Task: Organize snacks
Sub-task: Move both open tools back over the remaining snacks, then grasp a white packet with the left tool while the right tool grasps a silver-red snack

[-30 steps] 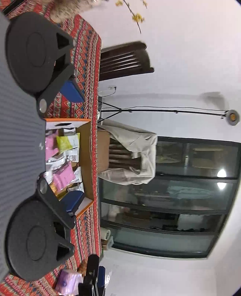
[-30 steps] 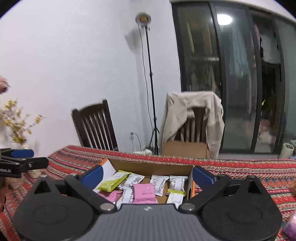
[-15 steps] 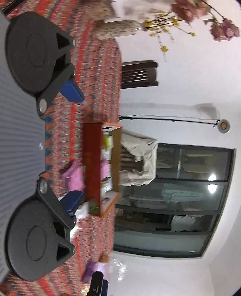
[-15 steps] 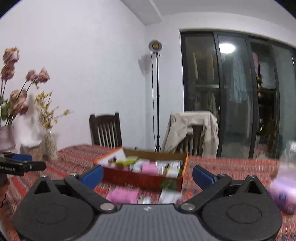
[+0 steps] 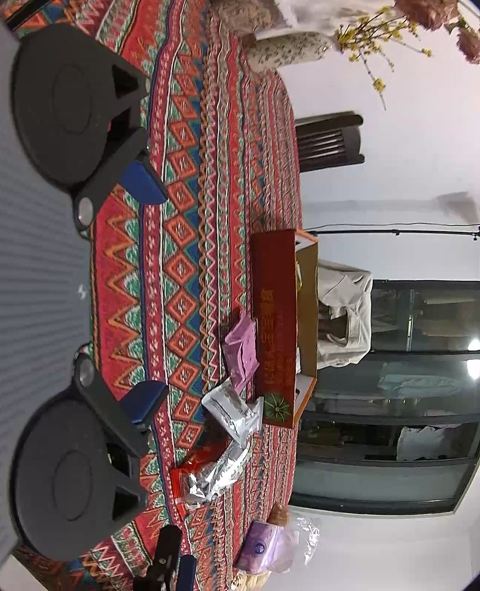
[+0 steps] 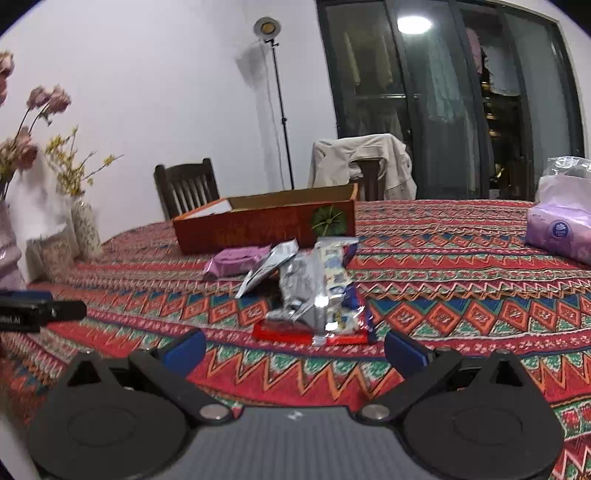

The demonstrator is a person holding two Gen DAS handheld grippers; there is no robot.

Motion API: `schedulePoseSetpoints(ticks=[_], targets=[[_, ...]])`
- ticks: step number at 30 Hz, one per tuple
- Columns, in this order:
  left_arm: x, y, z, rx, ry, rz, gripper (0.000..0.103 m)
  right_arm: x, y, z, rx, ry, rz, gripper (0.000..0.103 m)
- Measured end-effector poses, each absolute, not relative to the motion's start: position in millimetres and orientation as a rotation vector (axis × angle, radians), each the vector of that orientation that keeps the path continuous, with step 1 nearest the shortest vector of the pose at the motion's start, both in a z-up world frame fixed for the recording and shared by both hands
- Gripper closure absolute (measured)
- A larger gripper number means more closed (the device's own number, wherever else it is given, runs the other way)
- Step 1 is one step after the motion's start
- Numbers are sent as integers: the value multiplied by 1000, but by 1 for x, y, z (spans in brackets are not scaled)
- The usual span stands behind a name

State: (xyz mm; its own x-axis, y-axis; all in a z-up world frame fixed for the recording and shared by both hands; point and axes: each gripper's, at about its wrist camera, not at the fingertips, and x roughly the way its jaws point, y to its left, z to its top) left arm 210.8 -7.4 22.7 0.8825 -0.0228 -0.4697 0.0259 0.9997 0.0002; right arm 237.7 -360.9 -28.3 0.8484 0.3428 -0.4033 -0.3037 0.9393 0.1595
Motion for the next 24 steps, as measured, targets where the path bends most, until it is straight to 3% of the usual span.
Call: schedulePoseSetpoints(ticks=[13,16,18,20,21,22,24], targets=[[278,-48,18,200,445,-162,0,330,-348,-14,-1,551,285,1],[298,-63,23,235,443,-247,1,368,-343,-20,12,624,306,12],[313,-73,26,221,462,-348,5,380,-339,-21,6,652,319,28],[328,-85,25,218,479,-423,15,383,-342,-21,8,654,306,39],[338,-93,22,239,495,-443,19,383,-344,-21,7,652,286,39],[347,-102,18,274,507,-445,32,382,-349,-21,10,647,262,39],[363,-121,9,374,519,-448,36,381,-360,-21,22,649,236,40]])
